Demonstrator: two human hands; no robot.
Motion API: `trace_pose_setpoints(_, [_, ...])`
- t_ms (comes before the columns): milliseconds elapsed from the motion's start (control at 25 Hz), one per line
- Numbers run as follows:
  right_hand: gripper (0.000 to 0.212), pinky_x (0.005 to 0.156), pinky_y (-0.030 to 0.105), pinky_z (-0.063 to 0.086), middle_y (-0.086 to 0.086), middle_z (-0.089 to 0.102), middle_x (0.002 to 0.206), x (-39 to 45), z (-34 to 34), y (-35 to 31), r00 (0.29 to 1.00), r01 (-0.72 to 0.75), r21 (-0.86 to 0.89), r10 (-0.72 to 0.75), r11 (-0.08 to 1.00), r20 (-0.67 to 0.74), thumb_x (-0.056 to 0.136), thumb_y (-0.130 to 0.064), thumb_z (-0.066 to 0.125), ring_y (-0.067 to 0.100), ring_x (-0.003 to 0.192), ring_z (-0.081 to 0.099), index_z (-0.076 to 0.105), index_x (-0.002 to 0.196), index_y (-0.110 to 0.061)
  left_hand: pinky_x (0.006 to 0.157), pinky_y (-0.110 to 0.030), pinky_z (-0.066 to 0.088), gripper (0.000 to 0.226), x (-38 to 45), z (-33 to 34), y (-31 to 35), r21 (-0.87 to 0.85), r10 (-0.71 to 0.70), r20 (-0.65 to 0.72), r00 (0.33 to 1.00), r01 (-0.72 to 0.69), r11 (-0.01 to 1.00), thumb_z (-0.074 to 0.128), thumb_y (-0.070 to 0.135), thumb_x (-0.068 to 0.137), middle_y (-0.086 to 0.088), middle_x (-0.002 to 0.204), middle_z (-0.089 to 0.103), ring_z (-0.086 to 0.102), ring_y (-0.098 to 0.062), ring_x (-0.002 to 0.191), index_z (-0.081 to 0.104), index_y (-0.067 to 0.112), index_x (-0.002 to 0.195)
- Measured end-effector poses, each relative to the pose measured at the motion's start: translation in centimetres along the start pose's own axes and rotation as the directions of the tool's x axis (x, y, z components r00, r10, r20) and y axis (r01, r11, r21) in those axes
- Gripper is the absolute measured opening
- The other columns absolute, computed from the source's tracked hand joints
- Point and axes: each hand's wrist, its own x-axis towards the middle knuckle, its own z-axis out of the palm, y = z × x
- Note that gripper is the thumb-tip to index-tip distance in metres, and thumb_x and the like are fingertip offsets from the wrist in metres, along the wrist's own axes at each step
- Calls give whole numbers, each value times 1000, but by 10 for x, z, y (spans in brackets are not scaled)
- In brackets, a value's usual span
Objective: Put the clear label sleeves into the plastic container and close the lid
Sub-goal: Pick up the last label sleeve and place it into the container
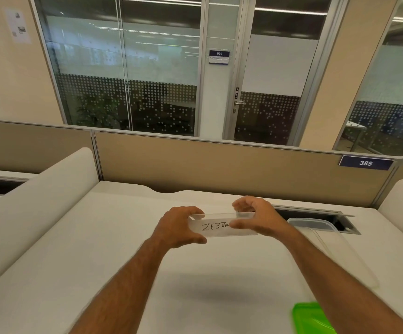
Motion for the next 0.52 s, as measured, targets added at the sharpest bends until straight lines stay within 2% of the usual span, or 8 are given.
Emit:
trace_pose_setpoints(80, [66, 78, 18, 51, -21, 62, 102, 3, 4, -8, 990, 77, -370, -25, 926, 142, 52, -61, 81, 3, 98, 59, 58, 110, -40, 78, -22, 56, 69, -2, 8, 3, 17, 25, 20, 999, -25, 1000, 91, 42, 57, 6, 114, 69, 63, -13, 91, 63, 31, 119])
trace_pose_setpoints(160, [77, 83, 29, 54, -19, 60, 105, 4, 15, -14, 970, 117, -570, 30, 813, 241, 49, -68, 74, 6, 96, 57, 49, 117, -45, 76, -19, 52, 67, -3, 16, 6, 26, 49, 45, 998, -50, 998, 90, 41, 60, 5, 115, 68, 61, -13, 92, 61, 31, 120])
trace_pose_setpoints(240, [79, 81, 35, 57, -14, 62, 108, 4, 28, -14, 959, 116, -618, 74, 777, 272, 48, -70, 73, 9, 91, 59, 46, 118, -48, 75, -17, 49, 67, -3, 24, 8, 39, 67, 67, 995, -70, 997, 89, 40, 62, 5, 116, 68, 59, -12, 95, 60, 30, 121])
trace_pose_setpoints(400, [73, 73, 27, 55, -10, 65, 108, -1, 42, -4, 948, 145, -626, 74, 766, 309, 56, -69, 73, 10, 87, 60, 51, 119, -41, 80, -17, 42, 69, -3, 36, 5, 104, 107, 84, 991, -116, 988, 86, 44, 66, 7, 122, 64, 50, -10, 103, 56, 32, 127])
trace_pose_setpoints(520, [72, 63, 23, 48, -10, 64, 101, -6, 37, 7, 972, 105, -660, 64, 744, 226, 55, -73, 69, 10, 82, 58, 53, 117, -39, 107, -33, 37, 81, -1, 50, 4, 166, 147, -12, 989, -143, 976, 81, 48, 70, 8, 141, 52, 41, -14, 129, 43, 33, 140])
